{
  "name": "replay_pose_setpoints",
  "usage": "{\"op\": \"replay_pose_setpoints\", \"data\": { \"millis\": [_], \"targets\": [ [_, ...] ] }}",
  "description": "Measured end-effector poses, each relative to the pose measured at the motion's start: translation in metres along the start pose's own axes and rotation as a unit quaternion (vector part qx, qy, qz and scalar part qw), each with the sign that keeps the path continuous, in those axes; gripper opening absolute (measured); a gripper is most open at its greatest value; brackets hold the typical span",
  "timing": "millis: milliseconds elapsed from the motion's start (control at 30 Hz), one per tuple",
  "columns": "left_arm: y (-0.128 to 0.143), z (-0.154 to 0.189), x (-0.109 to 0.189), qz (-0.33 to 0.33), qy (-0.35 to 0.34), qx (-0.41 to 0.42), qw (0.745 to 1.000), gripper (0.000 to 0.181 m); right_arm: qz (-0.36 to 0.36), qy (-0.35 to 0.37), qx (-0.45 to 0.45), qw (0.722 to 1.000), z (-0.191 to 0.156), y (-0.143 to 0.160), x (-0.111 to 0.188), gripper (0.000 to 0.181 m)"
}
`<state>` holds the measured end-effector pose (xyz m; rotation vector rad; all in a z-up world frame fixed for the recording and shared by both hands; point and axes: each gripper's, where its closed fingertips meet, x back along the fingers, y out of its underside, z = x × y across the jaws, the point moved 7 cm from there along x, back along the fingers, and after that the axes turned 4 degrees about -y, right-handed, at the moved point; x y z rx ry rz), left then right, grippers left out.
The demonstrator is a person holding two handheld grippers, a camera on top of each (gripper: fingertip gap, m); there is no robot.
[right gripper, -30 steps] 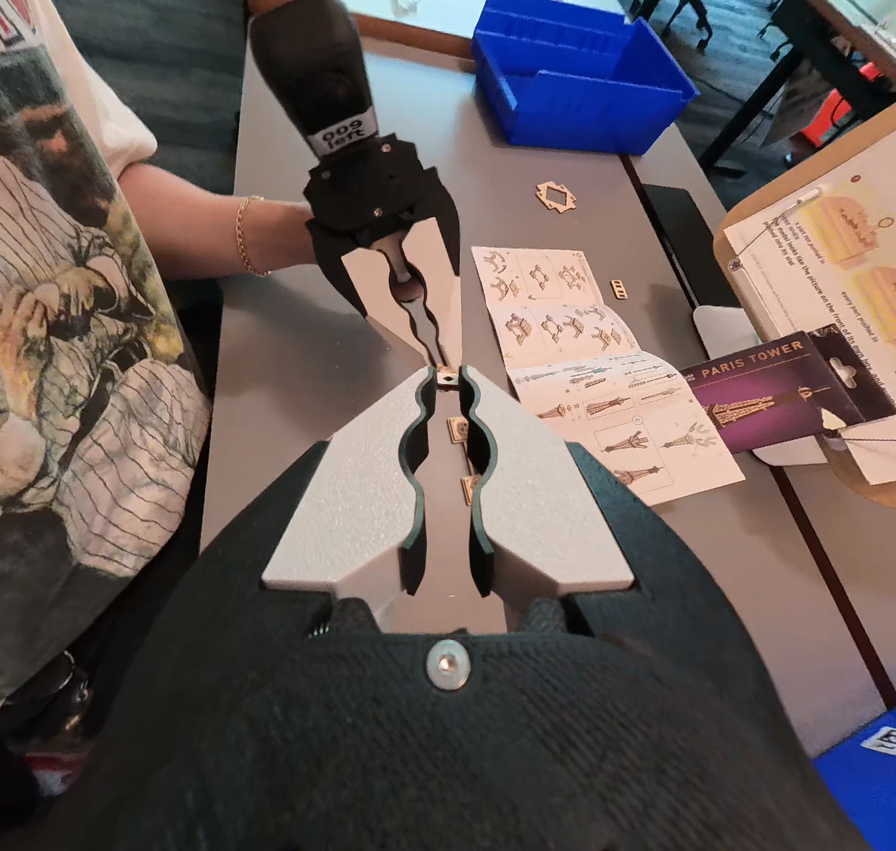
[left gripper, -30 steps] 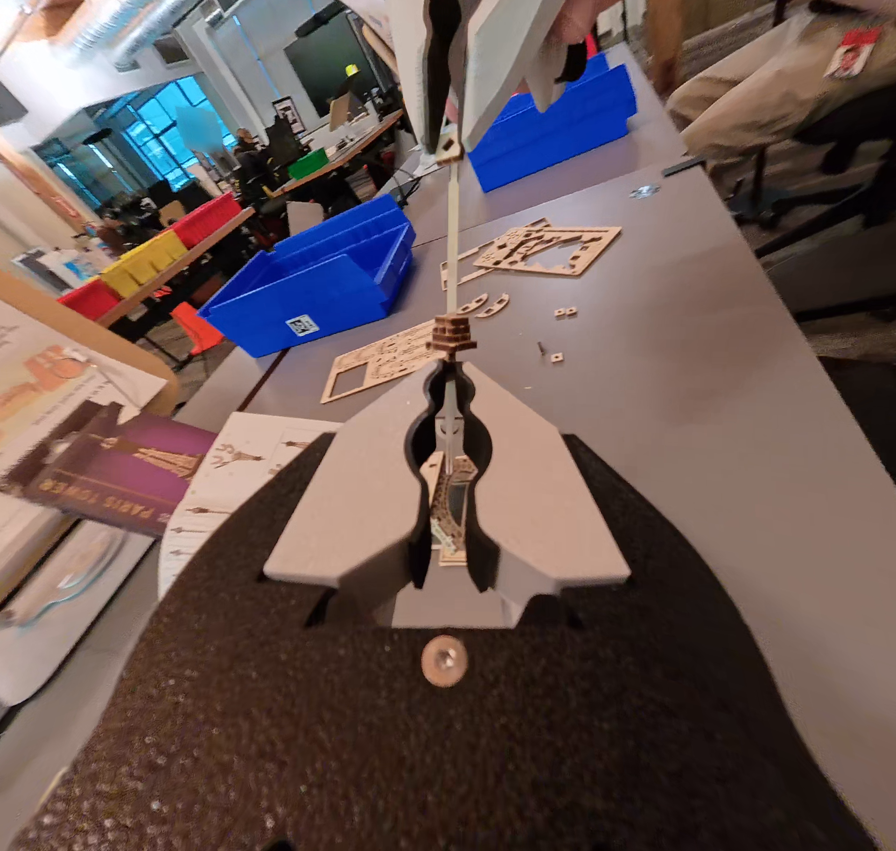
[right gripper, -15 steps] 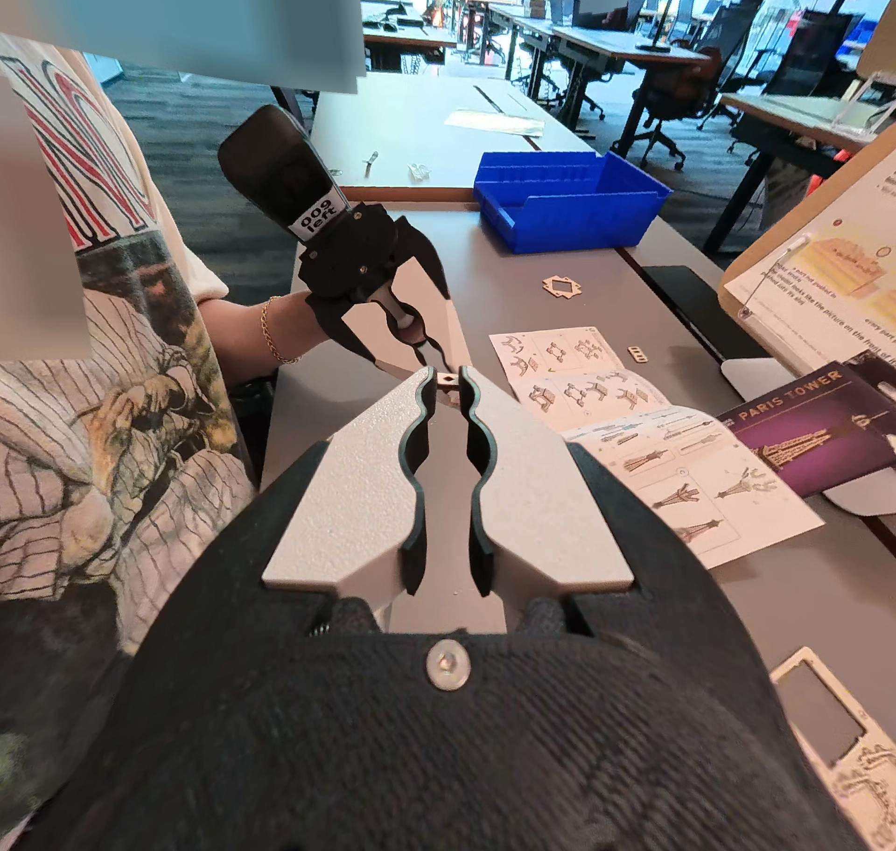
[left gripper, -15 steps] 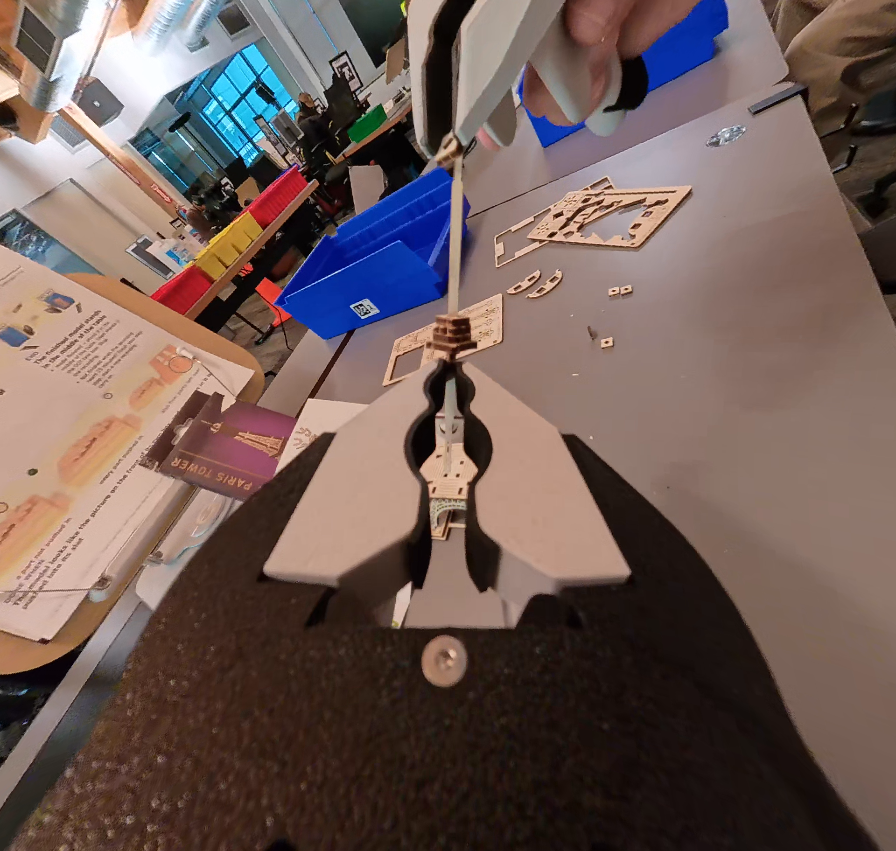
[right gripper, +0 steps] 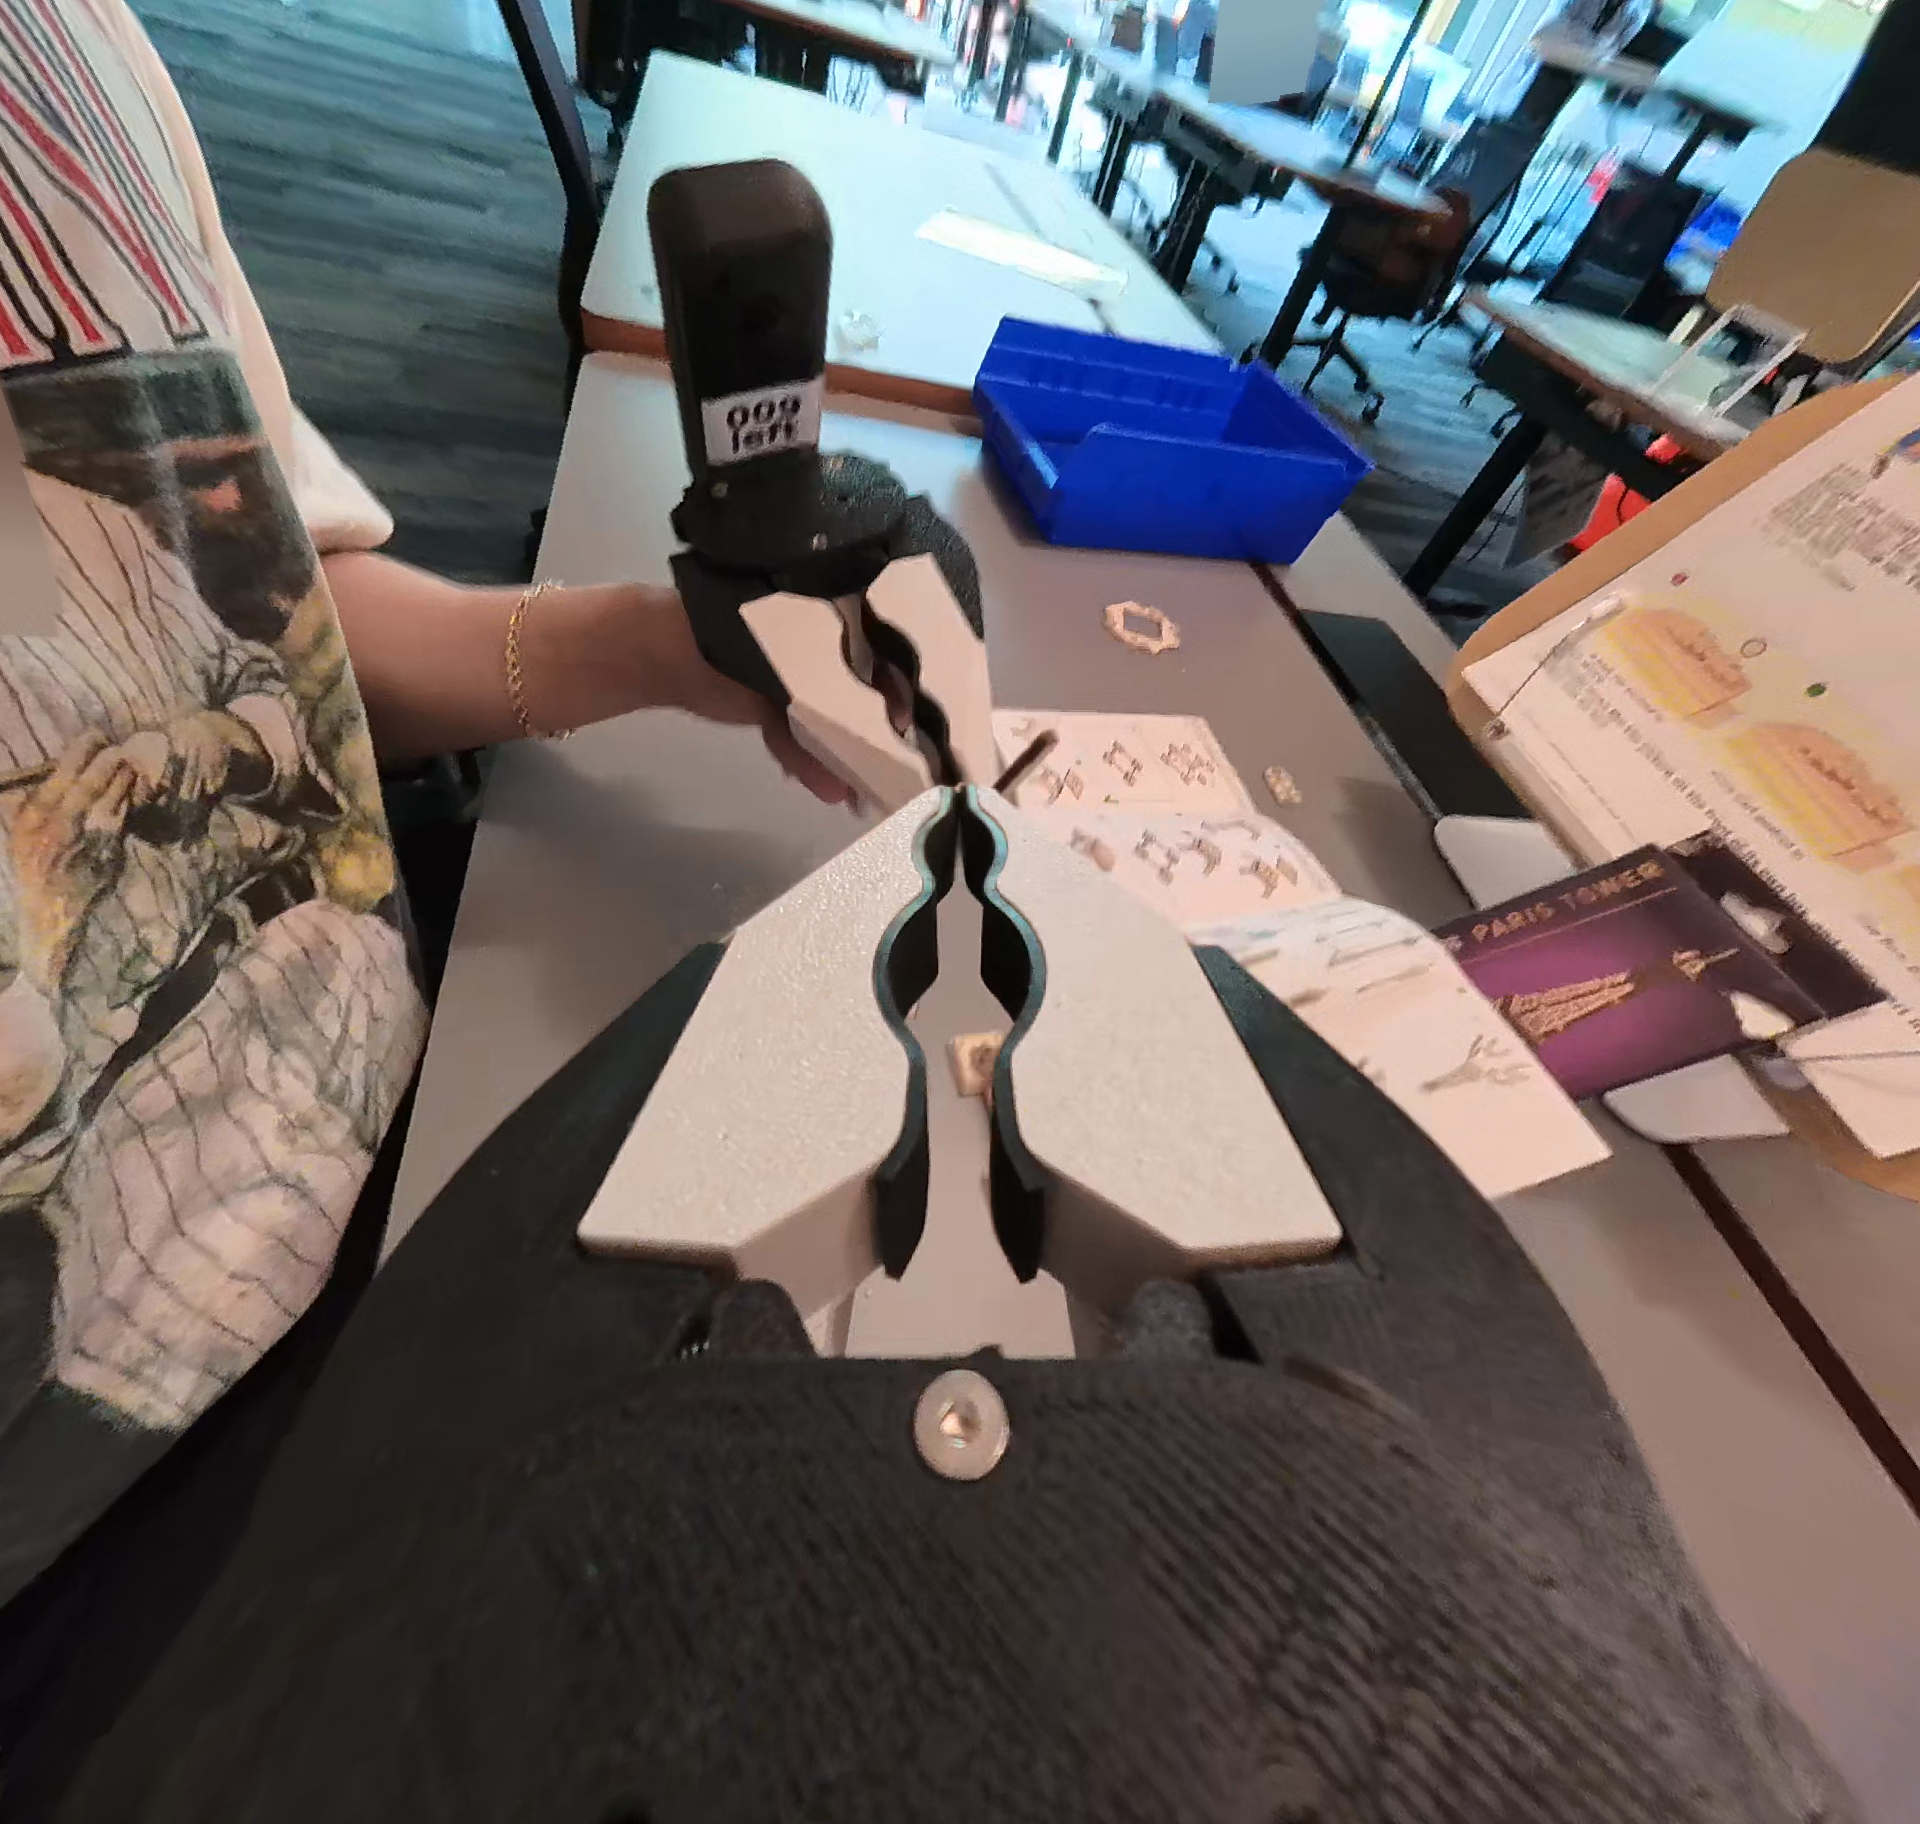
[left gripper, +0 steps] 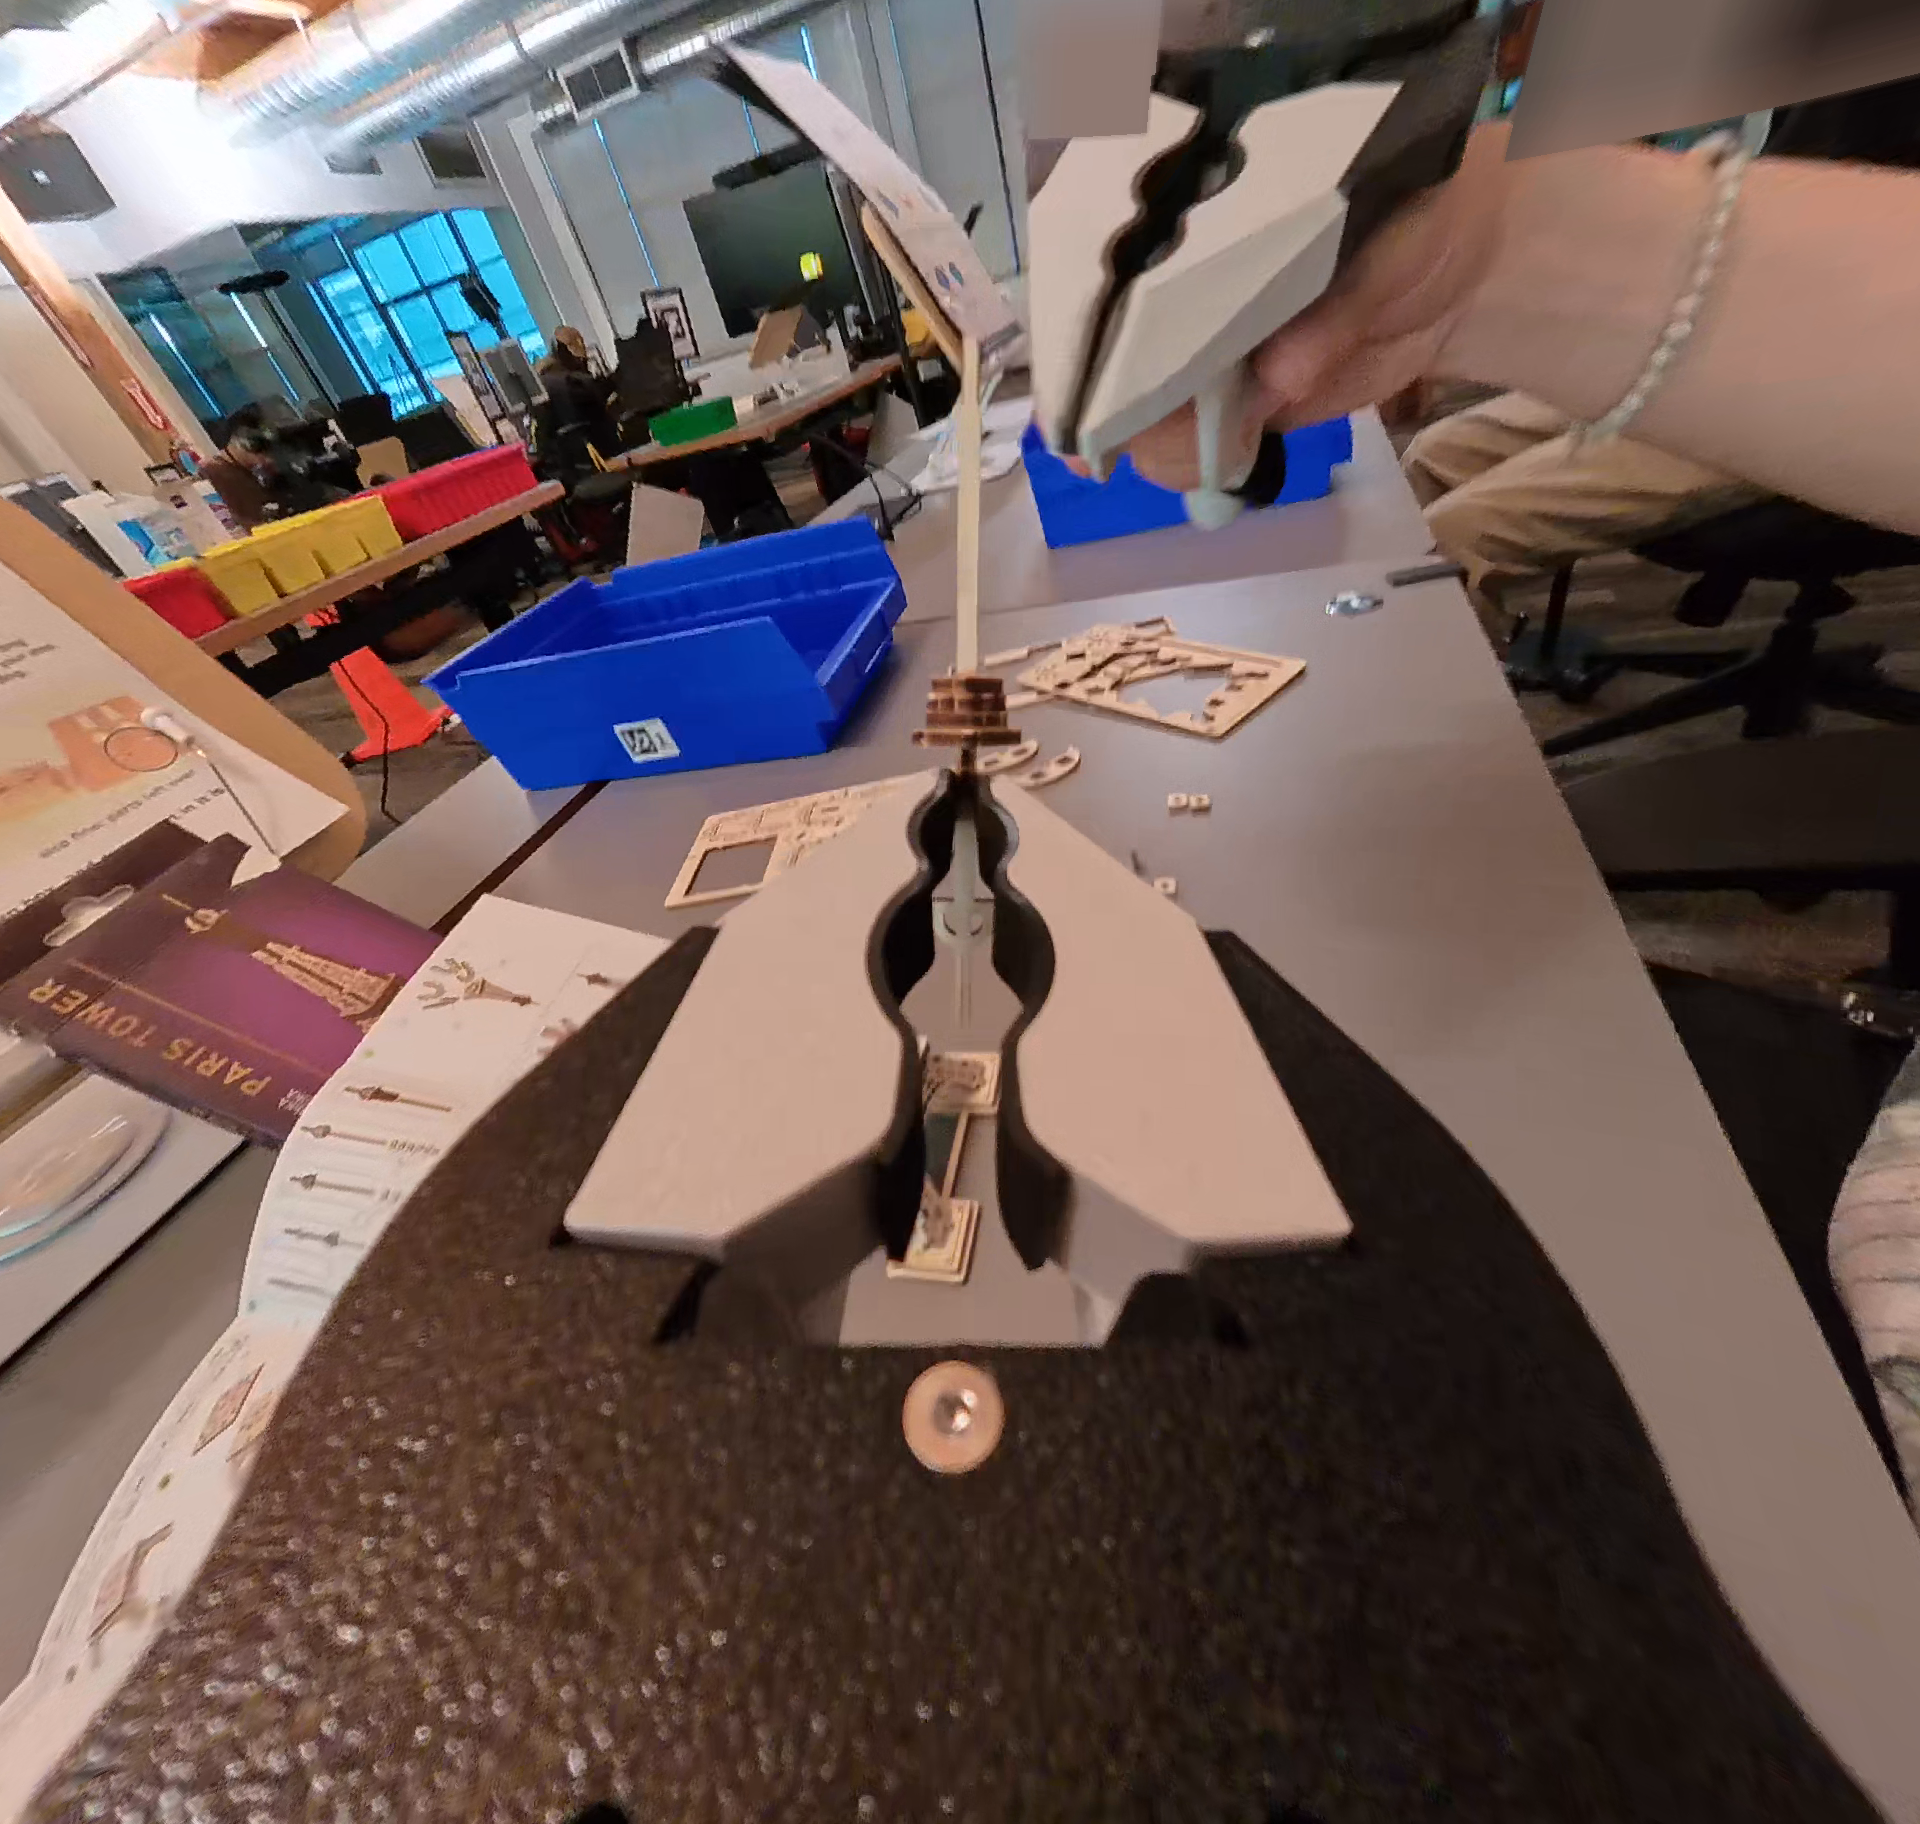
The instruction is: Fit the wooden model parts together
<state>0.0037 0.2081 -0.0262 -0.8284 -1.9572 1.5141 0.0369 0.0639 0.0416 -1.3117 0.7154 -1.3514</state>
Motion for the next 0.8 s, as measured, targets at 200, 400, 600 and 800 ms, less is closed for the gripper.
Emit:
{"op": "replay_pose_setpoints", "data": {
  "millis": [200,400,600,800],
  "targets": [
    [0.018,-0.022,0.010,-0.076,-0.055,-0.028,0.995,0.000,-0.185,0.076,-0.106,0.974,-0.004,0.074,0.007,0.001],
    [0.030,-0.038,0.020,-0.100,-0.093,-0.019,0.990,0.000,-0.177,0.035,-0.158,0.971,-0.068,0.122,-0.047,0.019],
    [0.037,-0.041,0.019,-0.105,-0.090,-0.007,0.990,0.000,-0.235,0.042,-0.128,0.963,-0.064,0.131,-0.068,0.018],
    [0.036,-0.036,0.017,-0.113,-0.077,-0.018,0.990,0.000,-0.269,-0.013,-0.127,0.955,-0.061,0.140,-0.089,0.016]
  ]
}}
